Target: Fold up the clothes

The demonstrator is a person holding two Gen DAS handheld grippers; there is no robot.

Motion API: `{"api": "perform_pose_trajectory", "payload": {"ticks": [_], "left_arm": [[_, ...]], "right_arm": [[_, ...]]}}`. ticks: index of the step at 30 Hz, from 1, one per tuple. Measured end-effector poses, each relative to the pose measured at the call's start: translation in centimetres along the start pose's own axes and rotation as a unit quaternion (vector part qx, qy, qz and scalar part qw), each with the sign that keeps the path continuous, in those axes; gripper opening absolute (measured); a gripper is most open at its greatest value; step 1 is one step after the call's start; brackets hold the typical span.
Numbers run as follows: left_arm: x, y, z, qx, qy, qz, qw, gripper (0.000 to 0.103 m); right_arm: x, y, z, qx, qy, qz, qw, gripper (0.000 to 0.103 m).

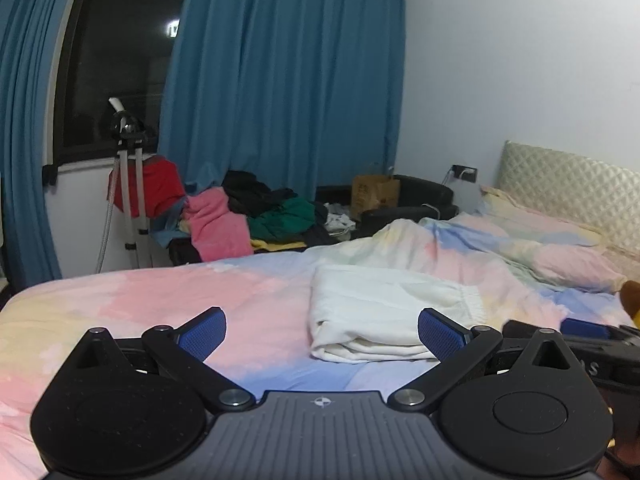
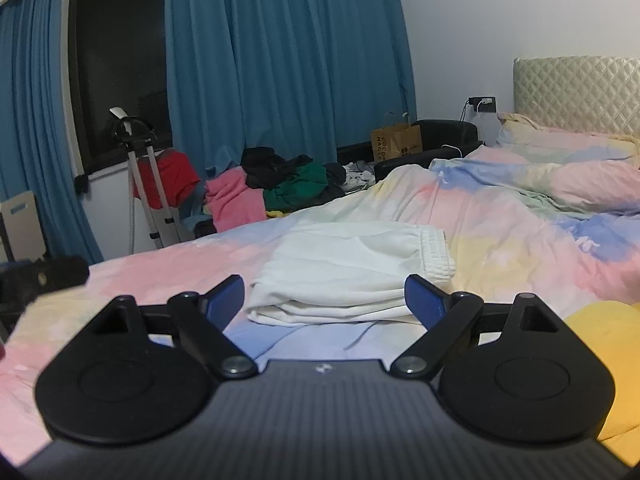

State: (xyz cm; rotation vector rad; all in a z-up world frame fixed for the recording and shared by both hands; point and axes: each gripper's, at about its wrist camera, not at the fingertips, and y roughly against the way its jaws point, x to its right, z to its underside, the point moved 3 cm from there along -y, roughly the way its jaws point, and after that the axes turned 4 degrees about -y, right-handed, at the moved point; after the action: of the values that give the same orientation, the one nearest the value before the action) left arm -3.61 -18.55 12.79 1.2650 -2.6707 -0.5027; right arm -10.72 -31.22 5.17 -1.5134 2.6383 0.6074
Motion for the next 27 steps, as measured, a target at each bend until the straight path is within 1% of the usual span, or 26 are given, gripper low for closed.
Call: {"api": "perform_pose_trajectory", "payload": {"ticks": [4, 13, 17, 22, 25, 27], "left_arm": [[-0.6, -1.2, 0.6, -0.006, 0.002, 0.003, 1.0, 0.103], [-0.2, -2.5, 1.8, -0.013, -0.015, 0.003, 0.9998, 0.103], [0.2, -2.8, 2.2, -0.011, -0.025, 0.001, 0.9996, 0.103], [1.1, -2.9, 2.6, -0.015, -0.037, -0.002, 0.9992, 0.103], [1.4, -3.1, 2.9, -0.019, -0.038, -0.002, 0.9991, 0.103], [1.4, -3.2, 2.9, -0.017, -0.035, -0.01, 0.9992, 0.103]], "right_arm": [[-0.2, -0.5, 1.1, 0.002, 0.012, 0.013, 1.0, 0.089], [-0.5, -1.2, 2.1, -0.013, 0.021, 0.045, 0.999, 0.089], [-0.4, -1.1, 2.3, -0.014, 0.016, 0.048, 0.999, 0.089], [-1.0, -1.1, 2.3, -0.01, 0.034, 0.052, 0.998, 0.089], [-1.0, -1.2, 2.3, -0.011, 0.038, 0.052, 0.998, 0.089], [-0.8, -1.2, 2.3, -0.011, 0.036, 0.052, 0.998, 0.089]]}}
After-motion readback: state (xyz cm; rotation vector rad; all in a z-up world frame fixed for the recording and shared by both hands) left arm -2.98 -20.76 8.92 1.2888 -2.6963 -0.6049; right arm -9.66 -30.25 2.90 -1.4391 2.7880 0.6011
